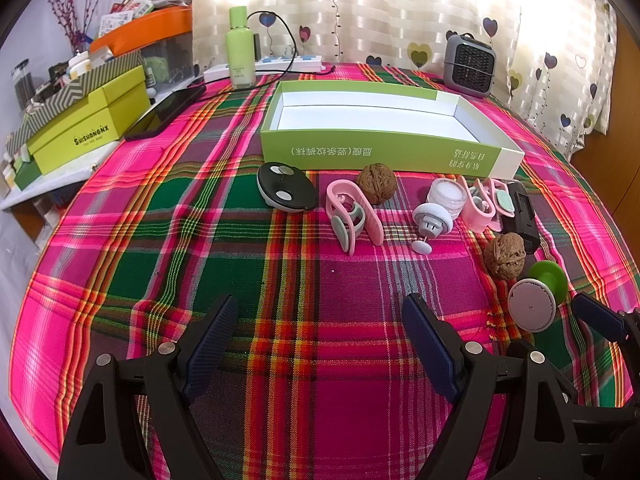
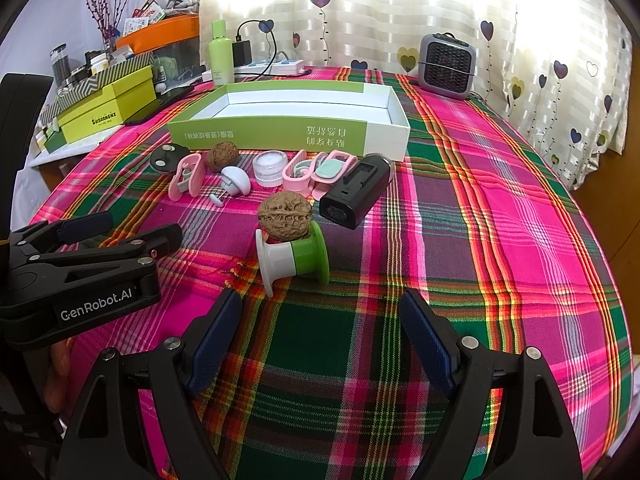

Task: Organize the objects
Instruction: 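Grasp the white-green spool with the right gripper while the left gripper approaches the walnut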

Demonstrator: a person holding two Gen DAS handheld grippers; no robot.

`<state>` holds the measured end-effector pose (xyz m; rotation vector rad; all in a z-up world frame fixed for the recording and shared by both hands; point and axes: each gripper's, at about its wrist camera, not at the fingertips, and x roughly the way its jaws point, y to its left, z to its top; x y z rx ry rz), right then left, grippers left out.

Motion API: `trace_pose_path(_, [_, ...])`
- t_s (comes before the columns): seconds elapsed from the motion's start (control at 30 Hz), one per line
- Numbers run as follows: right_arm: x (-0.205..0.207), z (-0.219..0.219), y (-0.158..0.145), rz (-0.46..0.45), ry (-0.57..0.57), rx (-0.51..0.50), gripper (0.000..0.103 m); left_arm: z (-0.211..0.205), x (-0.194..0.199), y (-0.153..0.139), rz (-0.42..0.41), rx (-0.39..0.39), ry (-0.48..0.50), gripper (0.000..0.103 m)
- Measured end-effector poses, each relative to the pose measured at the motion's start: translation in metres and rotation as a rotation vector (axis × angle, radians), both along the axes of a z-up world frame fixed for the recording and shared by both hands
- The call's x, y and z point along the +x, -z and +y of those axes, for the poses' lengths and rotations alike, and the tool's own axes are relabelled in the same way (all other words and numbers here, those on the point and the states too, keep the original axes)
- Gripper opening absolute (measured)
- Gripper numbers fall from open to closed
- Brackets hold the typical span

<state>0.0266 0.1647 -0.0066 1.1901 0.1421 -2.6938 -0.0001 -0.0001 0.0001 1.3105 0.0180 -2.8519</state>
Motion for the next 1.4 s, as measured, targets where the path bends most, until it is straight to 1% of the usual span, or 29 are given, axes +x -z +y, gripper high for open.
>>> trace_pose_path(0.53, [-0.003,-0.001,-0.001,-0.01,-0.003,0.002,0.081,-0.001,-0.003,0.002,-0.001,-0.002,0.001,0.084])
trace_pose_path(0.63, [-0.006,0.0,-0.002,-0.024,-0.001,0.0,0.081,-0.001,-0.003,0.002,-0.001,-0.002,0.002,0.084])
trace_pose_path(0.73, [-0.006,-0.003,-0.002,-0.033,-0.017,-0.001,0.081,-0.002,-0.001,0.003,-0.002,-0.002,0.012,0.084])
trace_pose_path(0.83, [-0.007,-0.007,-0.004,-0.048,-0.054,-0.033,0.081,-0.003,0.0,0.001,-0.003,0.002,0.029,0.084])
trace_pose_path(0.93, [-0.008,-0.009,-0.004,-0.049,-0.062,-0.024,0.08,-0.001,0.002,0.001,-0.003,0.005,0.041,0.084])
trace_pose_path(0.97, [-0.01,-0.008,-0.005,-0.049,-0.064,-0.024,0.078,-0.002,0.002,0.0,-0.003,0.004,0.045,0.084])
trace_pose_path(1.1, [-0.015,-0.003,-0.007,-0.053,-0.055,-0.043,0.073,-0.003,0.003,0.0,-0.001,0.006,0.057,0.084])
trace_pose_path(1.23, [-0.021,-0.001,-0.007,-0.059,-0.053,-0.035,0.058,-0.003,0.003,0.0,0.001,0.007,0.069,0.084])
trace_pose_path(1.3, [-0.024,0.0,-0.007,-0.064,-0.051,-0.038,0.053,-0.003,0.003,-0.001,-0.001,0.007,0.074,0.084])
trace_pose_path(1.37, [-0.024,0.001,-0.007,-0.061,-0.05,-0.043,0.044,-0.002,0.004,-0.001,-0.002,0.015,0.083,0.083])
trace_pose_path(1.4, [-0.023,0.001,-0.007,-0.06,-0.052,-0.046,0.042,-0.002,0.004,-0.002,-0.004,0.022,0.093,0.083])
